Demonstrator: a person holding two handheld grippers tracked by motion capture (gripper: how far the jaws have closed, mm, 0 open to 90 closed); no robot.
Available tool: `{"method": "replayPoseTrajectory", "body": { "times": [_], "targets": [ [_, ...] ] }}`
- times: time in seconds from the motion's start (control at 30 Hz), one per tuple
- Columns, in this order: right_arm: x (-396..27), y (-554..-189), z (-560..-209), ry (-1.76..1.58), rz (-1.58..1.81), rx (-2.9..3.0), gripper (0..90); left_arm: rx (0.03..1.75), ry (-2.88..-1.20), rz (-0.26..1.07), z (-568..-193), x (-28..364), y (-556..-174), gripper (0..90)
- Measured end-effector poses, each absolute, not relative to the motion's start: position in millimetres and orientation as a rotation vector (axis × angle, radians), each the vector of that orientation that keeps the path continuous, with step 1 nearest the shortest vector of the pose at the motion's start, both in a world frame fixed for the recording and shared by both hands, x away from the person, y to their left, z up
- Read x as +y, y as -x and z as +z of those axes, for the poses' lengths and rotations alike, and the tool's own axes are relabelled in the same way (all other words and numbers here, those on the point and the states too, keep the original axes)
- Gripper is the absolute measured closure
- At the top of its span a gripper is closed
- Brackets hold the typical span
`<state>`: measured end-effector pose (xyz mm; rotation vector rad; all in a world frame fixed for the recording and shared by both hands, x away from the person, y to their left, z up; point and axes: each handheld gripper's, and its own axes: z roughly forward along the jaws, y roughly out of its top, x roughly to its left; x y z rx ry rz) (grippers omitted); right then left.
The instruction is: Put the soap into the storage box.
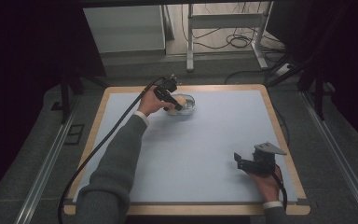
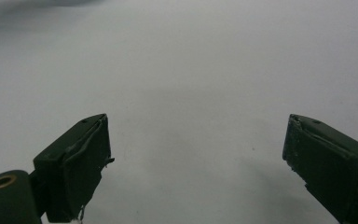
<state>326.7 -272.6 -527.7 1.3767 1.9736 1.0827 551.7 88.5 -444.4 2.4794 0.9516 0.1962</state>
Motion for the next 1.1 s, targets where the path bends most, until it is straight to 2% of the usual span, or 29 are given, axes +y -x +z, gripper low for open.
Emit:
{"method": "replayPoseTrajectory", "body": {
  "times": [0.4,1.0,1.1],
  "targets": [
    [-272.5,-326.7,-527.8,-1.376,1.081,1.974,7.6,0.9,-2.539,0.238,-445.4,78.9,-564.9,32.9],
    [-272.6,-327.1,-527.9,-1.38,1.078,1.974,7.6,0.891,-2.565,0.222,-458.9,67.3,-577.2,32.6],
    [-272.5,-327.1,-527.9,-1.379,1.077,1.975,7.6,0.902,-2.518,0.212,-455.8,68.7,-576.7,32.1]
  ]
}}
